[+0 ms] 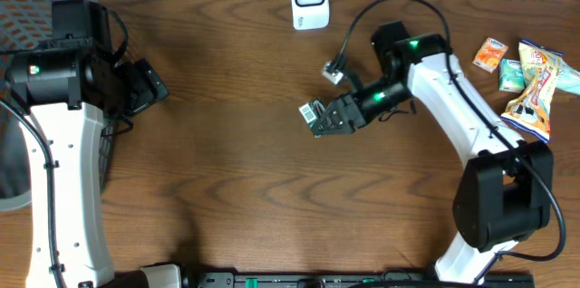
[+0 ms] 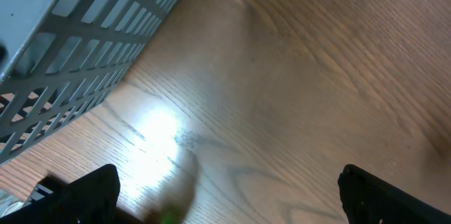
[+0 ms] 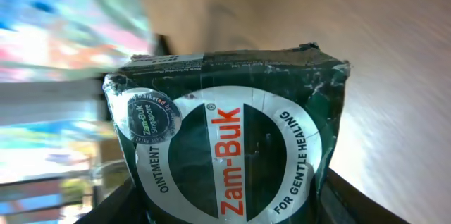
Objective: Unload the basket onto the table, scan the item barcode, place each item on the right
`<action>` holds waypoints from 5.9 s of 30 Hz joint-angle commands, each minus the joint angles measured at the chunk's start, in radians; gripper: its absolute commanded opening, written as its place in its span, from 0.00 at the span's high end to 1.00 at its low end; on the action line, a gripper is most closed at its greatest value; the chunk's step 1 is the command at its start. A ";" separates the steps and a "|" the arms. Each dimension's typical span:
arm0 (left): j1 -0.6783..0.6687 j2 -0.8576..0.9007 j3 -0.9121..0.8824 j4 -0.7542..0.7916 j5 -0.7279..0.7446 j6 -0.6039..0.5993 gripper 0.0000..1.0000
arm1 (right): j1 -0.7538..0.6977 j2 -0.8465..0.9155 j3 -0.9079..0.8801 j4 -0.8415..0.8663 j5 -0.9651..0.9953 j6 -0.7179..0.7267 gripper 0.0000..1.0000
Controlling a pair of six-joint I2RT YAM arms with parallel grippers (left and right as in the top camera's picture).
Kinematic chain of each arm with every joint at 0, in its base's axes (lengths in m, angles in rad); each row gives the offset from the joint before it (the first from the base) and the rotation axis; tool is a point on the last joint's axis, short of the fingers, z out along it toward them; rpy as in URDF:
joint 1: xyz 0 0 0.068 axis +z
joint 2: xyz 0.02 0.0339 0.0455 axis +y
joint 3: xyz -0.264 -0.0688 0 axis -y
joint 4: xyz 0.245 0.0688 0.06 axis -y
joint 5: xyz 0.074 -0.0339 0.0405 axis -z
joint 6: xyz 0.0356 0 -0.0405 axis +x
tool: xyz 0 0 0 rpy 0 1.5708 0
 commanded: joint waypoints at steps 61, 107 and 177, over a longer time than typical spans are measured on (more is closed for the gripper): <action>0.002 0.006 -0.004 -0.003 -0.005 -0.005 0.02 | 0.015 -0.001 -0.026 0.053 0.563 0.091 0.57; 0.002 0.006 -0.004 -0.003 -0.006 -0.005 0.02 | 0.103 0.013 -0.127 0.193 0.929 1.394 0.01; 0.002 0.006 -0.004 -0.003 -0.006 -0.005 0.02 | 0.175 0.013 -0.438 0.452 0.993 1.387 0.36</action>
